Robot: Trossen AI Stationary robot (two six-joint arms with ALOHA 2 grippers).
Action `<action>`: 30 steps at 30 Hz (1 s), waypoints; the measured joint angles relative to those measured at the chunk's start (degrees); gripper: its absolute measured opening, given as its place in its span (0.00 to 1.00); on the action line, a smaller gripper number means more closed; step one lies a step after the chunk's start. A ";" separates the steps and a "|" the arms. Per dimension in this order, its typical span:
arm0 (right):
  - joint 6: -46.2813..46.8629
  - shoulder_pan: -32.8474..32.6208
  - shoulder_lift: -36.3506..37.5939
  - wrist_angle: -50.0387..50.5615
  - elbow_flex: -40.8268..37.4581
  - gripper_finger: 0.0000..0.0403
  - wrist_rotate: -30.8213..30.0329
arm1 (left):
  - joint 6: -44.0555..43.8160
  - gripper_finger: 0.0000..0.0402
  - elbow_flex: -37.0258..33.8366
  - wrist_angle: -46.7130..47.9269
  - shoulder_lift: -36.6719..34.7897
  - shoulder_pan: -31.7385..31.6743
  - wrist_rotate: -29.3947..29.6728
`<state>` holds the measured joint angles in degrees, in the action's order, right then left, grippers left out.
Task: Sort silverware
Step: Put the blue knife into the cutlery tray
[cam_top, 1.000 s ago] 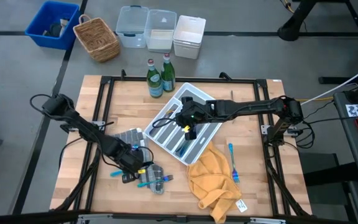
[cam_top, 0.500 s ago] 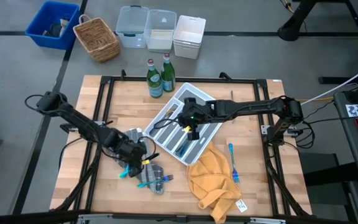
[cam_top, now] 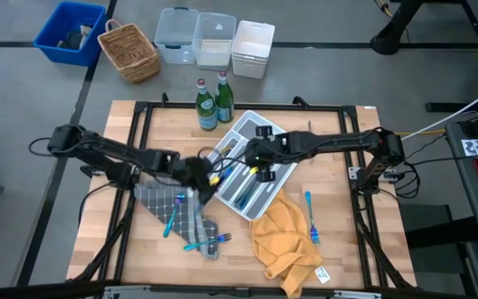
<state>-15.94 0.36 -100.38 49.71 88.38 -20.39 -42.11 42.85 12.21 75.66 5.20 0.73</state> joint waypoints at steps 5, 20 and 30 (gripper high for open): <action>4.34 0.07 0.02 6.63 3.19 0.14 -2.05 | 4.18 0.11 0.02 -6.40 0.19 -7.48 0.34; 20.06 0.46 0.00 21.28 4.83 0.14 -3.00 | 11.09 0.11 -0.02 -11.75 4.63 -14.52 0.11; 32.07 8.97 0.00 34.54 4.77 0.14 -2.55 | 10.87 0.11 -0.07 -13.02 12.13 -13.87 0.15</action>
<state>16.13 9.33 -100.38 84.25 93.15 -22.94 -31.25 42.78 -0.82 87.78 -8.67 0.88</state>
